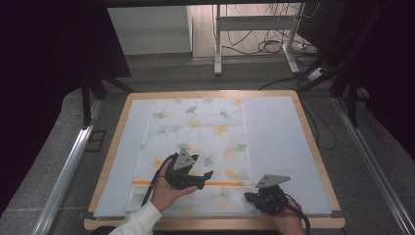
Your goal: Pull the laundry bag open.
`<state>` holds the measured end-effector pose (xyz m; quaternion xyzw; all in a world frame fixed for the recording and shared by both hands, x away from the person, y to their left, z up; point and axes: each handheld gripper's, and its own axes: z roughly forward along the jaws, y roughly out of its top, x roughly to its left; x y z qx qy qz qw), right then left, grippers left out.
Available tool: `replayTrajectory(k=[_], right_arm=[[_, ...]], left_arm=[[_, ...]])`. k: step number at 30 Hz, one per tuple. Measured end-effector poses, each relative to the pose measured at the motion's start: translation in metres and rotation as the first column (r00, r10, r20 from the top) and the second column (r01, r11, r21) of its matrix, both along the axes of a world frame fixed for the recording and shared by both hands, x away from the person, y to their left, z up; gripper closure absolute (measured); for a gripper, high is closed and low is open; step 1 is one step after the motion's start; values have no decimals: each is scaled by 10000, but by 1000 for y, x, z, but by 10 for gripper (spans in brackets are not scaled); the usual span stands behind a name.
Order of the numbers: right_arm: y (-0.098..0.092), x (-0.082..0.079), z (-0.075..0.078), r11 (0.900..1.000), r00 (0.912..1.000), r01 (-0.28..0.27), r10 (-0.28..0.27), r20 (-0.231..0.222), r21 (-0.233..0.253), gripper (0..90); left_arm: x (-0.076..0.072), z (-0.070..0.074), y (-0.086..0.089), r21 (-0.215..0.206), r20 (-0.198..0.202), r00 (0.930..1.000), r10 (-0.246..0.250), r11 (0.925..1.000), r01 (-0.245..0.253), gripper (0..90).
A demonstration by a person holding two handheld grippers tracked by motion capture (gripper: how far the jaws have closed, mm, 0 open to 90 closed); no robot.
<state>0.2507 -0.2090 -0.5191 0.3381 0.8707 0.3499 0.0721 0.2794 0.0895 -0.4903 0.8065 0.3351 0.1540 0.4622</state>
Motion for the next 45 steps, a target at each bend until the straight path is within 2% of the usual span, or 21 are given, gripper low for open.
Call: replayTrajectory(k=[5,11,19,25,33,39,45], right_arm=[[0,2,-2,9999,9999,25,-26,-139,-99,887],[0,1,-2,9997,9999,158,-159,-27,-188,887],[1,1,-1,9994,9999,170,-171,-8,-285,887],[0,2,-2,9997,9999,121,-122,-28,-232,887],[1,2,-1,9996,9998,177,-178,-43,-242,888],[0,2,-2,9997,9999,124,-126,-88,-212,888],[0,3,-2,9998,9999,75,-77,-67,-209,887]], left_arm=[[4,-2,-6,-23,-235,9997,-67,10000,66,220],[6,-3,-15,27,-205,9995,-234,9997,235,232],[7,-7,-28,52,-354,9983,-470,9989,472,246],[9,-9,-37,322,-300,9972,-678,9971,688,279],[11,-12,-47,469,-467,9954,-833,9952,855,302],[14,-15,-60,573,-729,9913,-1094,9919,1137,323],[16,-18,-69,765,-793,9898,-1188,9892,1249,327]])
